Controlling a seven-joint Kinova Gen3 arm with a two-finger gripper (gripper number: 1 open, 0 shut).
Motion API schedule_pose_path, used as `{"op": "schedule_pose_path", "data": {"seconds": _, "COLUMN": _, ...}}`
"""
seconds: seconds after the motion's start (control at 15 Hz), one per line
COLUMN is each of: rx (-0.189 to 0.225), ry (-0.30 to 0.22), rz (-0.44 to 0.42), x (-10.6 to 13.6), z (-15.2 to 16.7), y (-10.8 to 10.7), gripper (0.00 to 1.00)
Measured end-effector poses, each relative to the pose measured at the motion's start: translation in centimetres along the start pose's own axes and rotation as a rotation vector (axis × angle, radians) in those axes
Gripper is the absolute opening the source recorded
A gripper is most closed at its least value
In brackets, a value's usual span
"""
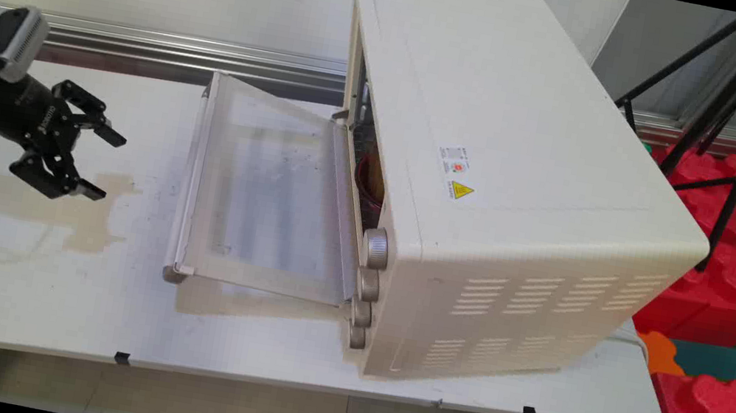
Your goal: Close the oven
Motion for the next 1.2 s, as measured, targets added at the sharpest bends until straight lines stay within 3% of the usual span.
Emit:
{"op": "schedule_pose_path", "data": {"seconds": 0.73, "rx": -0.007, "ry": 0.049, "rz": -0.062, "x": -0.6, "z": 4.4, "y": -1.4, "gripper": 1.0}}
{"op": "schedule_pose_path", "data": {"seconds": 0.8, "rx": -0.007, "ry": 0.053, "rz": -0.063, "x": -0.5, "z": 4.7, "y": -1.5, "gripper": 0.0}}
{"op": "schedule_pose_path", "data": {"seconds": 1.2, "rx": -0.003, "ry": 0.076, "rz": -0.067, "x": -0.4, "z": 6.2, "y": -1.9, "gripper": 0.0}}
